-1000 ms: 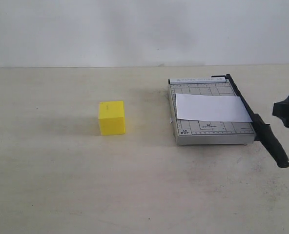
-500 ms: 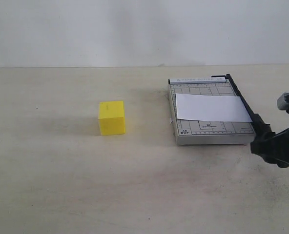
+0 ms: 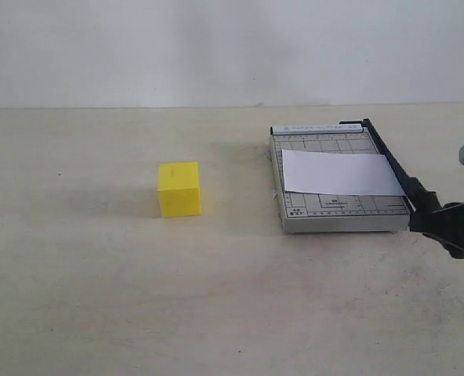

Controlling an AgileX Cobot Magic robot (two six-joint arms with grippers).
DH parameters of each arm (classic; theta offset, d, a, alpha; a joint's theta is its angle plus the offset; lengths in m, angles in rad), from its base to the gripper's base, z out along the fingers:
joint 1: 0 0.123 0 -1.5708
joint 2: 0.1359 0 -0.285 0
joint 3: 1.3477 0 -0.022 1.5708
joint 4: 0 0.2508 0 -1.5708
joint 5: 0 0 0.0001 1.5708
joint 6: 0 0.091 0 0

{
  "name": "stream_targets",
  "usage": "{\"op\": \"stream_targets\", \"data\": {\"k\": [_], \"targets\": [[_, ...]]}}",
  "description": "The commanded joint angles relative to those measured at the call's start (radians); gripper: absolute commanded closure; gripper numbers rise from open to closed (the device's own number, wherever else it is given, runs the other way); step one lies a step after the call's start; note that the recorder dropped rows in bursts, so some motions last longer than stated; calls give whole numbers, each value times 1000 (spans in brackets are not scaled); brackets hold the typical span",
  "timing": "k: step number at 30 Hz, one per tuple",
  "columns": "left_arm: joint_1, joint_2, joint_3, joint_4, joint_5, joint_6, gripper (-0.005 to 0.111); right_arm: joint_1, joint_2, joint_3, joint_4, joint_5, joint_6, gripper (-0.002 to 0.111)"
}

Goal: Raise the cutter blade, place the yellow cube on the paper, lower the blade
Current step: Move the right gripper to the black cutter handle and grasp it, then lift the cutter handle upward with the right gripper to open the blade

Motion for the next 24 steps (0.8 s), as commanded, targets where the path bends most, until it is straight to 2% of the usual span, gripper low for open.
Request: {"op": "stream_targets", "data": {"k": [1, 8, 17, 20, 24], "targets": [[-5, -3, 3, -9, -5, 5, 102, -1, -166, 3, 1, -19, 9, 108], [-5, -3, 3, -9, -5, 5, 102, -1, -353, 3, 1, -19, 5, 108], [-5, -3, 3, -9, -5, 5, 102, -1, -364, 3, 1, -19, -25, 108], [-5, -3, 3, -9, -5, 5, 102, -1, -376, 3, 1, -19, -67, 100], [-5, -3, 3, -9, -5, 5, 102, -1, -445, -2, 1, -19, -74, 82]]}}
